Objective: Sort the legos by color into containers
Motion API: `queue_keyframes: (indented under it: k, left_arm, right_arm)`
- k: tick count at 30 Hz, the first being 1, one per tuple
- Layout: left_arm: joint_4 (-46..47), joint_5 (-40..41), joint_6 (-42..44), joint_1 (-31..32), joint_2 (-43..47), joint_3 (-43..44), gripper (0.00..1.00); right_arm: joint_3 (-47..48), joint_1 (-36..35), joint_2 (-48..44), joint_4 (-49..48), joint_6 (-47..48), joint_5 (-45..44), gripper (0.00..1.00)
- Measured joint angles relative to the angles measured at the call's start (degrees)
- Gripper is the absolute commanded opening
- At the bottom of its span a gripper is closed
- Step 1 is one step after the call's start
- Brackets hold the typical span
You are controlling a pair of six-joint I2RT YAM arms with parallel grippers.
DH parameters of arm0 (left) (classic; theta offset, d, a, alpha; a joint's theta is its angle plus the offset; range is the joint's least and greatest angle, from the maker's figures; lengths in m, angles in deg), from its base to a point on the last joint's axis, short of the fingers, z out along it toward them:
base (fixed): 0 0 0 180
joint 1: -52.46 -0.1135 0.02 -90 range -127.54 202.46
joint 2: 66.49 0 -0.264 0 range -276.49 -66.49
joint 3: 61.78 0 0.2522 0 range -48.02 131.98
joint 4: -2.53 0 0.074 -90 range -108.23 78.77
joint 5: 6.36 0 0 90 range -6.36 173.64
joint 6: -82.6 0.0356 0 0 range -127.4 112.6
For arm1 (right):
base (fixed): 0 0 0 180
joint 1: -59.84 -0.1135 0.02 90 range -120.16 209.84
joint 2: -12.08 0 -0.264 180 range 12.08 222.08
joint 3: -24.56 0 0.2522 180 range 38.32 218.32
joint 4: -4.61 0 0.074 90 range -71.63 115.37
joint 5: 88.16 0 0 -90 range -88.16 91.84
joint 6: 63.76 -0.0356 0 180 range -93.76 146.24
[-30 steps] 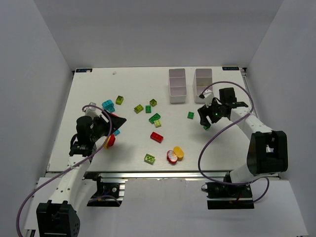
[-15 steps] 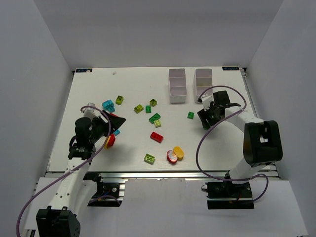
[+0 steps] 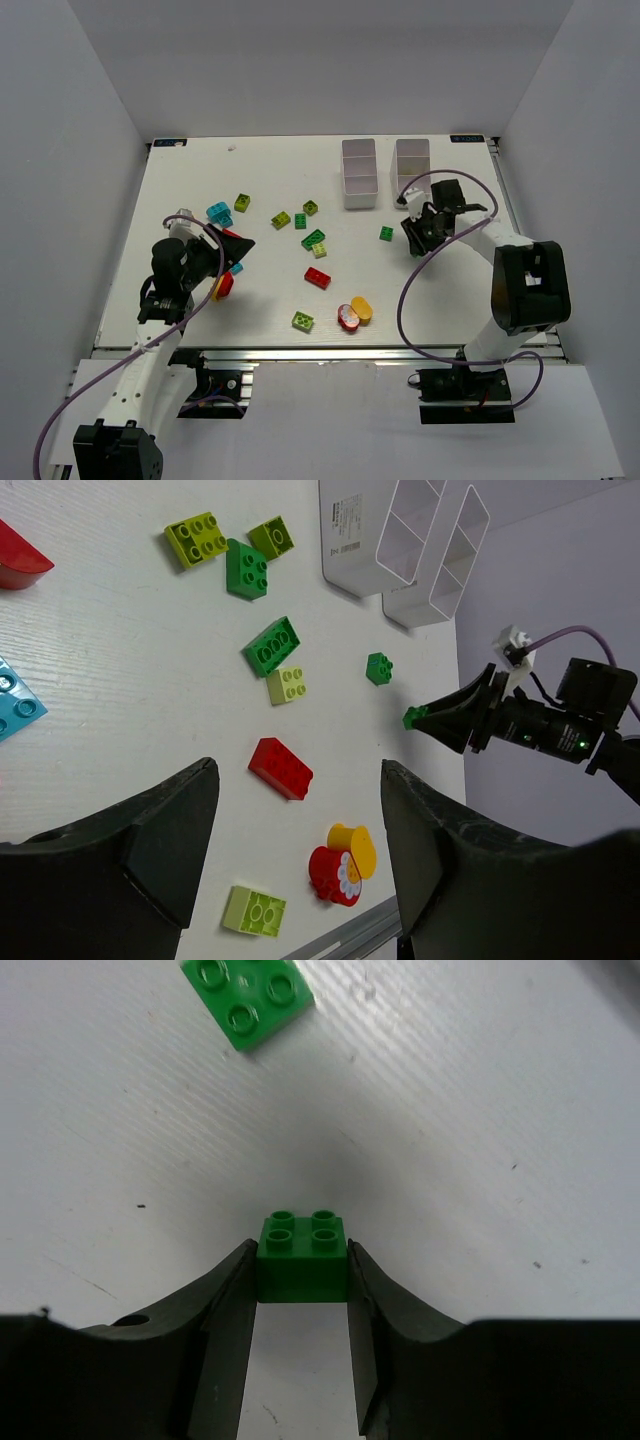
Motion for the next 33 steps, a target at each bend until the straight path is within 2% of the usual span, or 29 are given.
queue_keyframes:
  k: [6, 12, 15, 20, 26, 33]
  left_arm:
    - [0.2, 0.0, 0.0, 0.0, 0.0, -0.1, 0.75]
    - [0.2, 0.0, 0.0, 0.0, 0.0, -0.1, 0.75]
    - [0.2, 0.0, 0.0, 0.0, 0.3, -0.2, 0.75]
    - [0.2, 0.1, -0.1, 0.0, 1.9, -1.0, 0.75]
    - [-0.3, 0.1, -0.2, 0.0, 2.3, -1.2, 0.75]
    - [-0.6, 0.2, -0.2, 0.0, 2.2, -1.2, 0.76]
  right_arm:
    - [9.3, 0.0, 0.0, 1.4, 0.0, 4.7, 0.00]
    - [18.0, 0.0, -0.1, -3.8, -4.7, 7.4, 0.00]
    - [23.8, 0.0, 2.2, -6.3, -9.5, 5.4, 0.00]
    - [37.1, 0.6, 11.5, -9.2, -18.4, -0.3, 0.00]
    - [42.2, 1.4, 17.9, -11.0, -23.7, -4.5, 0.00]
    - [47.0, 1.4, 22.7, -12.8, -25.6, -7.5, 0.00]
